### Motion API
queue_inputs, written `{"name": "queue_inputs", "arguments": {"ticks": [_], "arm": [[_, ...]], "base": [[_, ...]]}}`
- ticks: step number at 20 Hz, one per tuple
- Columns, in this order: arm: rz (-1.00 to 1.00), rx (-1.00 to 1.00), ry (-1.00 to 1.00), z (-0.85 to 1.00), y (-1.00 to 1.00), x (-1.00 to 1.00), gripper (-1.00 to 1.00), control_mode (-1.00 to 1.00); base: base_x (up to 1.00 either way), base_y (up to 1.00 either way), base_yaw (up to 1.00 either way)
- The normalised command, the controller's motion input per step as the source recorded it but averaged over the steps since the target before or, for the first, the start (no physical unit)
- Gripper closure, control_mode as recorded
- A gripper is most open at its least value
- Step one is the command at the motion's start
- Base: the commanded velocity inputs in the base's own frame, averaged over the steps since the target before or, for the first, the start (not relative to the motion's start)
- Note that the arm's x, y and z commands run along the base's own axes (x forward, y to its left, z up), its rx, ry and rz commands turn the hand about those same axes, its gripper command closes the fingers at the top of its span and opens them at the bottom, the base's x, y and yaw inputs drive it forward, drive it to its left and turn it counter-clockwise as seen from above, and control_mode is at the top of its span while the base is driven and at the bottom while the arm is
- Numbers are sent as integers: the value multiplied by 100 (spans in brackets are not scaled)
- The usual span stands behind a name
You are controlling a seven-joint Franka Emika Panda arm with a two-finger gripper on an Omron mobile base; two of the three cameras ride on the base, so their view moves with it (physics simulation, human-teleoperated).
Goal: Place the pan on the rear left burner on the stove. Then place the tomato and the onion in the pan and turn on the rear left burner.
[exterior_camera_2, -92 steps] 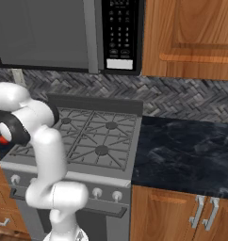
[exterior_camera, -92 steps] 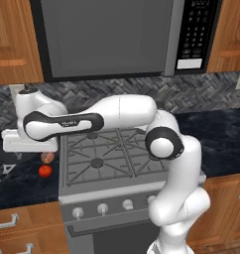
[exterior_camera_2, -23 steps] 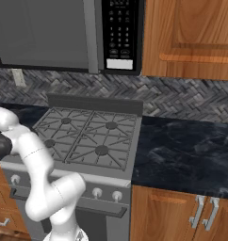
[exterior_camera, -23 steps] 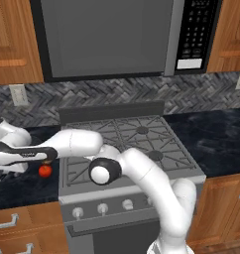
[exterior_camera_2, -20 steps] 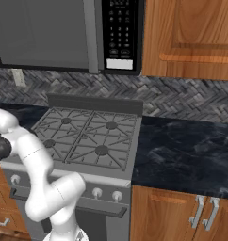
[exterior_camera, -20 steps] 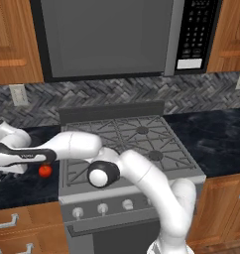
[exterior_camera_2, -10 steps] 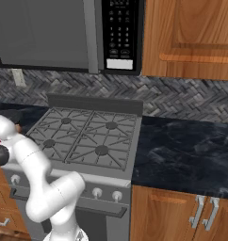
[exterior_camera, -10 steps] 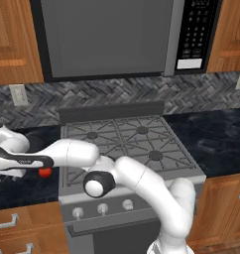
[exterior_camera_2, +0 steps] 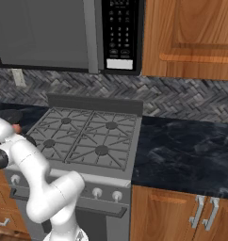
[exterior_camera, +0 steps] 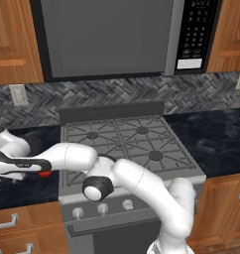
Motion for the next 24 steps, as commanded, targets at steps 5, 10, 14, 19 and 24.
{"name": "queue_inputs", "arguments": {"ticks": [5, 10, 14, 19, 24], "arm": [[0, 0, 2, -10, 13, 19, -100, -100], [0, 0, 3, -8, 18, 24, -100, -100], [0, 0, 3, -6, 19, 9, 100, -100], [-3, -4, 1, 0, 6, 0, 100, -100], [-5, -9, 0, 0, -14, -5, 100, -100]], "base": [[0, 0, 0], [0, 0, 0], [0, 0, 0], [0, 0, 0], [0, 0, 0]]}}
